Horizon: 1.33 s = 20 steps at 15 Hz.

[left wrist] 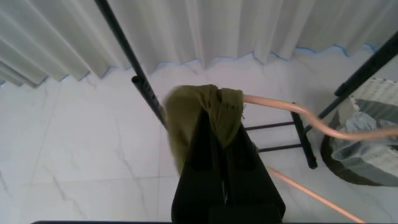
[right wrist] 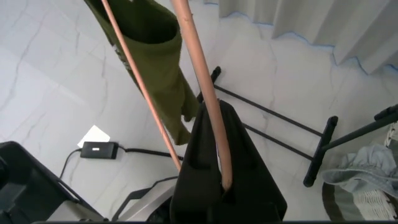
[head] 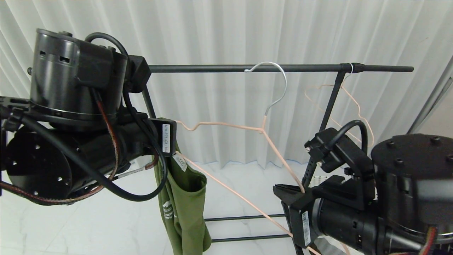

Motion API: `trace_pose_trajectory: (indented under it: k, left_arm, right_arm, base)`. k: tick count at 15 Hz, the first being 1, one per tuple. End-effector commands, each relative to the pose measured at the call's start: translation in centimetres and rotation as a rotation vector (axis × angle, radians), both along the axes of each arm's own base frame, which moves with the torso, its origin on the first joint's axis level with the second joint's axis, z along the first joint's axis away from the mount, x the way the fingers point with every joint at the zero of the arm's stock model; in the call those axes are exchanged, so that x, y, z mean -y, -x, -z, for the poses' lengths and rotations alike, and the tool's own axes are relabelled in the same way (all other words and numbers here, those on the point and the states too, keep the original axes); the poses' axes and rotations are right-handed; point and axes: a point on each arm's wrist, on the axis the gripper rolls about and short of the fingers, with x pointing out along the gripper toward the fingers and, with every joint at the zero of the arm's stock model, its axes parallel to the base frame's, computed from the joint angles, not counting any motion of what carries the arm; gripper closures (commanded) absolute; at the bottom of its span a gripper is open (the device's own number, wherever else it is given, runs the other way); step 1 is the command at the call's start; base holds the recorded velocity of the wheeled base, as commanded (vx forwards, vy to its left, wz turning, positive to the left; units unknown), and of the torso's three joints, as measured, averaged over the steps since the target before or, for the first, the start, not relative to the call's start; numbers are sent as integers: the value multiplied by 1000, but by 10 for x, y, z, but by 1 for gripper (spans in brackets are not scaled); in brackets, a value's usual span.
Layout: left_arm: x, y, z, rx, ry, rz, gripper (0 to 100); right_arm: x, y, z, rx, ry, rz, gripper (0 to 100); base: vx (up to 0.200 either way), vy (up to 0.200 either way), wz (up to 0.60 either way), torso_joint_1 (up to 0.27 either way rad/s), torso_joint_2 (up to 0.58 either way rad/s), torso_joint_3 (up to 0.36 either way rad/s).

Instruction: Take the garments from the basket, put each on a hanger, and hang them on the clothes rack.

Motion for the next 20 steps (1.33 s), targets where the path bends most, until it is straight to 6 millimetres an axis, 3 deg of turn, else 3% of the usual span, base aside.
trace_pose_trajectory:
  k: [1, 5, 10, 15, 20]
  left_arm:
    - [6, 7, -2, 4, 10, 37, 100]
    - [17, 17, -4, 8, 39, 86, 100]
    - [30, 45, -12, 28, 74, 211, 100]
    - [44, 64, -13, 23, 78, 316, 100]
    - [39, 71, -8, 18, 67, 324, 100]
  right_arm:
    - [-15, -6, 7, -11, 23, -1, 100]
    - [-28, -12, 13, -19, 41, 1, 100]
    - [-43, -15, 24, -16, 54, -15, 100]
    - [-54, -13, 22, -9, 40, -32, 100]
    - [-52, -13, 19, 17, 35, 27, 100]
  base:
    - [0, 0, 0, 0, 0, 0]
    - [0, 0, 0, 0, 0, 0]
    - [0, 0, 0, 0, 0, 0]
    - [0, 0, 0, 0, 0, 0]
    - [0, 0, 0, 0, 0, 0]
